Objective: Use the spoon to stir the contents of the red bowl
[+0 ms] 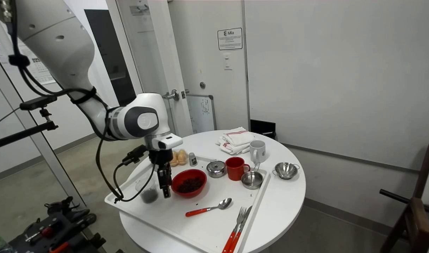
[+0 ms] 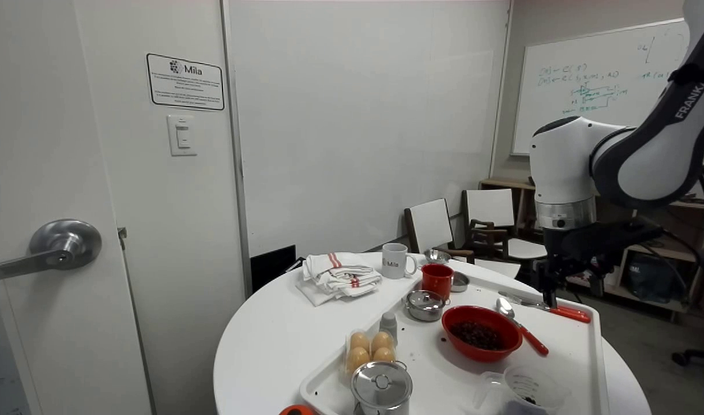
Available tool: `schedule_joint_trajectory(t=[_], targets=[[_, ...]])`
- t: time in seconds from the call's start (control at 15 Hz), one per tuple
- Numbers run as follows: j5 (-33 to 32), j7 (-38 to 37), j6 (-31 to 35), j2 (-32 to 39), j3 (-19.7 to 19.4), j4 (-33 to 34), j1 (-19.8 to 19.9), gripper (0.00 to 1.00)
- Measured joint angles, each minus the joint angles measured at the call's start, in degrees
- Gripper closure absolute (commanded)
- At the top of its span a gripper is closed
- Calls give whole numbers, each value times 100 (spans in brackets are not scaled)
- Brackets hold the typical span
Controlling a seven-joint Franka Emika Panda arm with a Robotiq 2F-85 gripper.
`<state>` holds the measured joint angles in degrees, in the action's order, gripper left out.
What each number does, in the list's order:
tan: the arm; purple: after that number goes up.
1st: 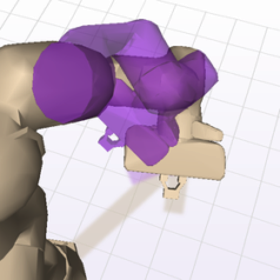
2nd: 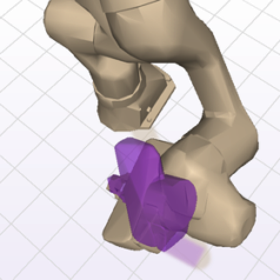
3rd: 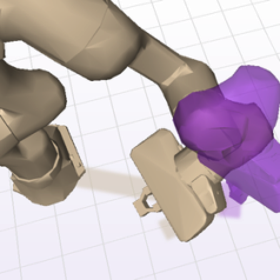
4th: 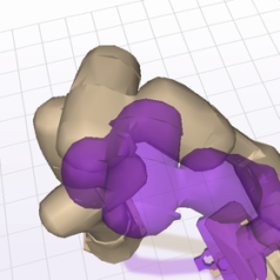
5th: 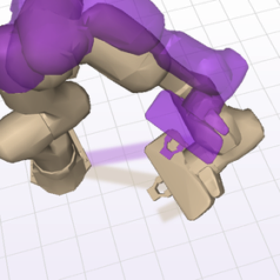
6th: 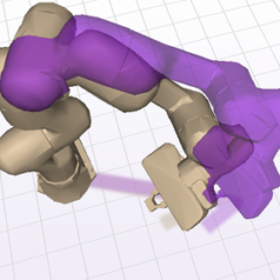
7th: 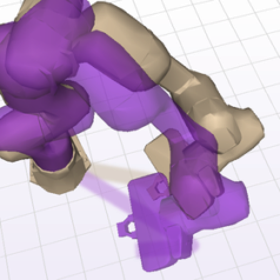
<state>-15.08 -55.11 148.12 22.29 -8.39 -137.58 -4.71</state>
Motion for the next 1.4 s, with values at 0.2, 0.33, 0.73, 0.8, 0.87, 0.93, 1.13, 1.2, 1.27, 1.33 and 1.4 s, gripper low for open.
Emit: schedule_joint_trajectory(t=[0.2, 0.33, 0.73, 0.8, 0.87, 0.93, 1.13, 1.2, 1.27, 1.33, 1.4], targets=[[253, 93, -30, 263, -18, 104, 60, 0], [408, 207, -19, 506, -23, 154, 125, 0], [489, 549, 500, 1109, -101, 392, 93, 0], [495, 626, 700, 1153, -105, 415, 92, 0], [521, 719, 893, 1188, -105, 425, 97, 0], [614, 847, 1102, 1230, -92, 429, 120, 0], [1176, 1437, 1616, 1406, 119, 430, 380, 0], [1400, 1662, 1739, 1481, 238, 431, 519, 0], [1622, 1890, 1850, 1566, 363, 433, 669, 0], [1837, 2122, 1946, 1650, 484, 438, 819, 0], [2025, 2330, 2017, 1733, 588, 449, 952, 0]])
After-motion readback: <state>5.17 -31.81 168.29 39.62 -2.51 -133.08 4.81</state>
